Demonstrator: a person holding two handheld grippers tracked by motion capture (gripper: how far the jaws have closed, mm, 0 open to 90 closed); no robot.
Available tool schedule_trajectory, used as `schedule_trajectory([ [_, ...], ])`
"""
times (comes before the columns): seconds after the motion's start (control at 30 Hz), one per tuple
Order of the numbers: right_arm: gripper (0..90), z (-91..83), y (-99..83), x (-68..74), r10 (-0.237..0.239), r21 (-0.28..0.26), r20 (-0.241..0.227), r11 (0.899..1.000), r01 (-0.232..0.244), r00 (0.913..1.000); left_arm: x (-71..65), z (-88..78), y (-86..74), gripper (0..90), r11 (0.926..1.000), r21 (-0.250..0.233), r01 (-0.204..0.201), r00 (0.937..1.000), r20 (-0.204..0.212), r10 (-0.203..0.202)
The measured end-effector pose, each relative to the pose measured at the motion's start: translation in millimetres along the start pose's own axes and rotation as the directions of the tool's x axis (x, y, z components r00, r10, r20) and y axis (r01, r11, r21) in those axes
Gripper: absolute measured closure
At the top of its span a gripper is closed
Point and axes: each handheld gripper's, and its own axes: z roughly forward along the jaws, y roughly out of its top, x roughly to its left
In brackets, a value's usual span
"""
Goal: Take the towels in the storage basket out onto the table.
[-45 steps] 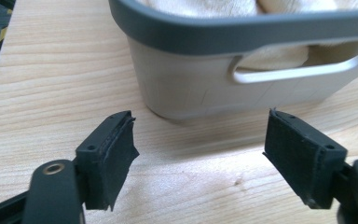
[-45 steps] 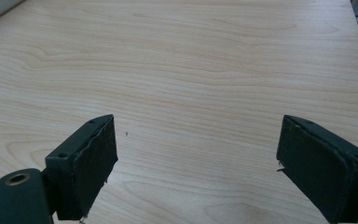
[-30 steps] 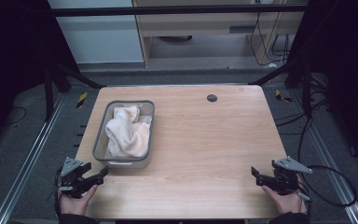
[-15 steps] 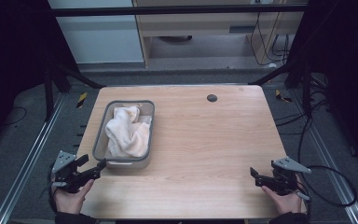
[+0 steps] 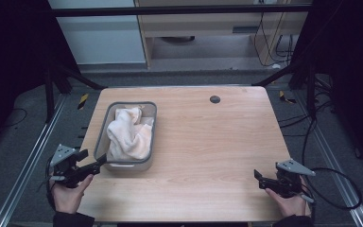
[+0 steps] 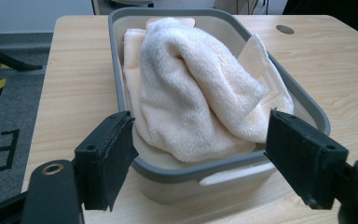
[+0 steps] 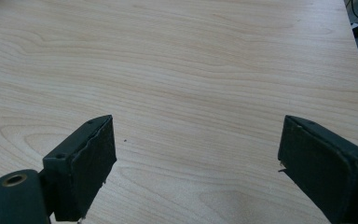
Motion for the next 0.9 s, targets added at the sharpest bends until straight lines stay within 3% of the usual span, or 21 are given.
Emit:
schedule_trajectory([
  [0.47, 10.6, 1.1, 0.7, 1.1, -0.022, 0.007, 0.013, 1.0, 0.022, 0.9997, -0.4, 8.0, 28.0, 21.2, 0.9997, 0.002, -0.024, 0.9997, 0.009, 0.024],
  [0.9, 10.0, 2.5, 0.9, 0.6, -0.022, 0.019, 0.009, 1.0, 0.022, 0.9997, -0.8, 34.0, 50.3, 19.3, 0.9977, 0.054, -0.041, 0.9992, 0.001, 0.041],
])
